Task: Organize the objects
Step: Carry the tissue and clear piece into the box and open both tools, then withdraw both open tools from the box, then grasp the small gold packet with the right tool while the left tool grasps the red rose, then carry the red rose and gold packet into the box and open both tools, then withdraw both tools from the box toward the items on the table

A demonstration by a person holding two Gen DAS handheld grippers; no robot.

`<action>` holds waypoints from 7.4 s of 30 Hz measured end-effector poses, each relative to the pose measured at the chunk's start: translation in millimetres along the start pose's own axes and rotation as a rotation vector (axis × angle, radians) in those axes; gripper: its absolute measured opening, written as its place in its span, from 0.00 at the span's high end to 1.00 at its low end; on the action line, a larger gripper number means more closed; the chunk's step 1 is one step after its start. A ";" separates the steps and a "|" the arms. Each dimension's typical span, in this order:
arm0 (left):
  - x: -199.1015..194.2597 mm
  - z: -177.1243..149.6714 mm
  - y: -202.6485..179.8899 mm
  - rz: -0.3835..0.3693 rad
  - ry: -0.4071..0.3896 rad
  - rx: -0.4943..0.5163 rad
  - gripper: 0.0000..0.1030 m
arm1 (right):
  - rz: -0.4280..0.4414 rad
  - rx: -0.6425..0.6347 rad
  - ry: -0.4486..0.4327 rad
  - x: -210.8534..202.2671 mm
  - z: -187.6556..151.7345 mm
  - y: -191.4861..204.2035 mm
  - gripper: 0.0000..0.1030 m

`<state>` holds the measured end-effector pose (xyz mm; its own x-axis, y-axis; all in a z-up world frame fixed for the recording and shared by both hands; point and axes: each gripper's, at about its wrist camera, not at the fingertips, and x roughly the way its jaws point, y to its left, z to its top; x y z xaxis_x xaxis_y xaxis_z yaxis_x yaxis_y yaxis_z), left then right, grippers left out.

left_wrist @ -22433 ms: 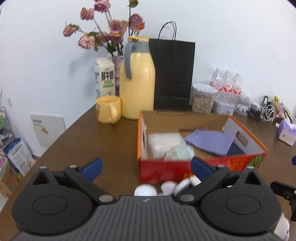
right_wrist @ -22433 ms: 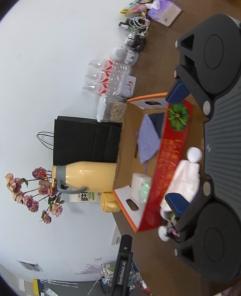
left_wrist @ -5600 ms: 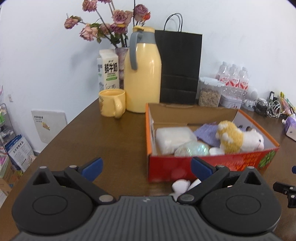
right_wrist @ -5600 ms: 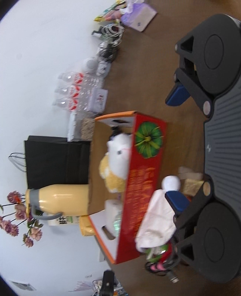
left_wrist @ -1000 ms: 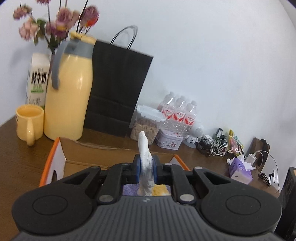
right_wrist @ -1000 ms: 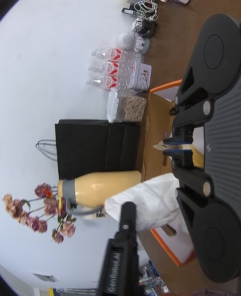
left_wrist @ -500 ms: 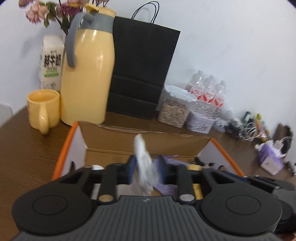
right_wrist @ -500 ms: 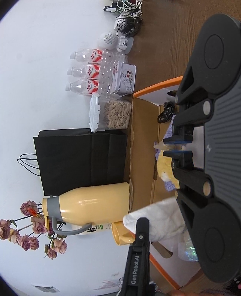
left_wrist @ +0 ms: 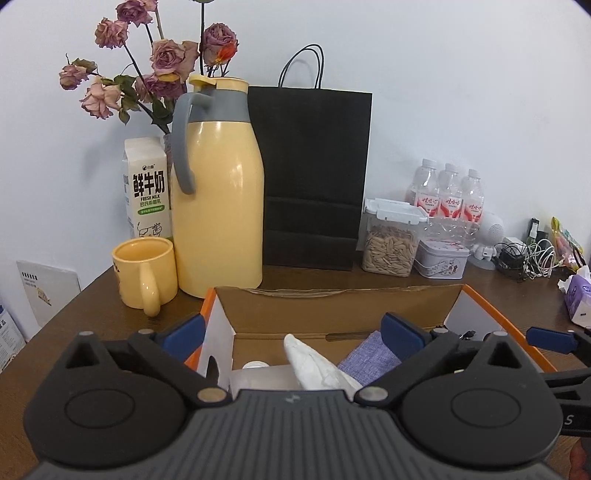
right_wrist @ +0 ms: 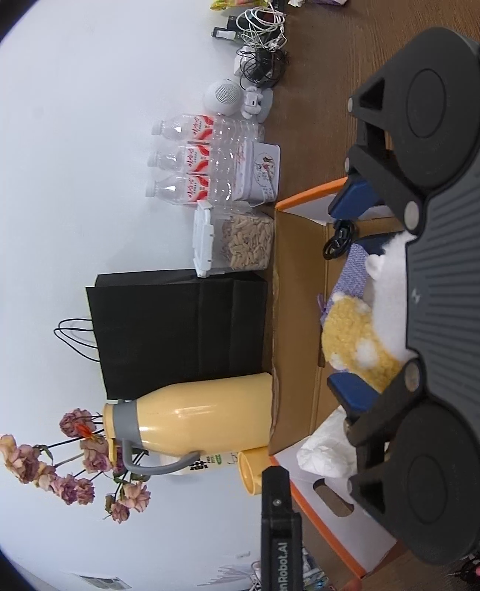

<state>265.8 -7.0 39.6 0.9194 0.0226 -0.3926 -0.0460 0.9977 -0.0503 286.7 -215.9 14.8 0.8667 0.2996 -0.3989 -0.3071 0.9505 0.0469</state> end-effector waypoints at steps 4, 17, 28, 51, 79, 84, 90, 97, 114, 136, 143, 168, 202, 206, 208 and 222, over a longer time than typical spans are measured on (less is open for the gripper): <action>-0.6 -1.0 -0.6 0.002 -0.002 0.005 0.00 | -0.005 -0.004 0.000 -1.0 -0.2 0.7 0.01; -15.7 -2.8 1.1 -0.015 -0.020 0.003 0.00 | -0.009 -0.019 -0.022 -19.2 -1.0 4.1 0.00; -45.5 -13.3 0.9 -0.015 -0.021 0.024 0.00 | 0.020 -0.061 -0.030 -52.5 -10.4 17.1 0.00; -103.6 -59.6 25.4 0.032 0.104 0.079 0.00 | 0.073 -0.146 0.210 -92.8 -76.0 27.7 0.17; -113.9 -80.7 1.9 -0.005 0.169 0.104 0.00 | 0.161 -0.079 0.223 -91.8 -91.7 26.6 0.80; -107.9 -87.3 -13.3 -0.041 0.186 0.119 0.00 | 0.112 -0.069 0.185 -95.8 -91.3 22.8 0.80; -104.2 -92.3 -25.5 -0.092 0.188 0.120 0.02 | 0.092 -0.065 0.163 -98.3 -90.3 21.1 0.80; -99.6 -98.5 -37.3 -0.131 0.211 0.137 0.35 | 0.083 -0.068 0.149 -100.4 -90.4 21.4 0.80; -92.4 -103.9 -31.9 -0.186 0.255 0.062 0.74 | 0.082 -0.068 0.151 -100.3 -90.1 22.2 0.80; -113.8 -57.9 -13.0 -0.240 0.117 -0.011 0.78 | 0.087 -0.124 0.004 -122.5 -63.7 33.3 0.80; -98.9 -28.1 -7.3 -0.240 0.062 -0.015 0.78 | 0.107 -0.171 -0.039 -105.5 -25.7 51.7 0.80; 25.5 3.0 32.4 -0.178 0.114 -0.130 0.78 | 0.100 -0.178 0.055 46.6 20.0 81.6 0.80; -14.9 3.2 37.6 -0.091 0.010 -0.064 0.00 | 0.038 -0.134 0.013 1.0 18.9 59.9 0.00; -28.1 5.2 36.3 -0.084 -0.020 -0.058 0.00 | 0.040 -0.126 -0.002 -17.5 19.3 55.8 0.00; -34.8 5.1 36.0 -0.073 -0.029 -0.055 0.00 | 0.044 -0.125 -0.002 -27.4 17.7 53.3 0.00; -76.4 -16.7 40.2 -0.011 0.005 0.006 0.00 | 0.034 -0.154 0.120 -77.8 -30.8 37.5 0.00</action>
<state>187.2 30.2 52.2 0.9180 0.0113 -0.3965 -0.0337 0.9982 -0.0494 195.7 -206.1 19.4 0.8046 0.3109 -0.5060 -0.4000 0.9135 -0.0748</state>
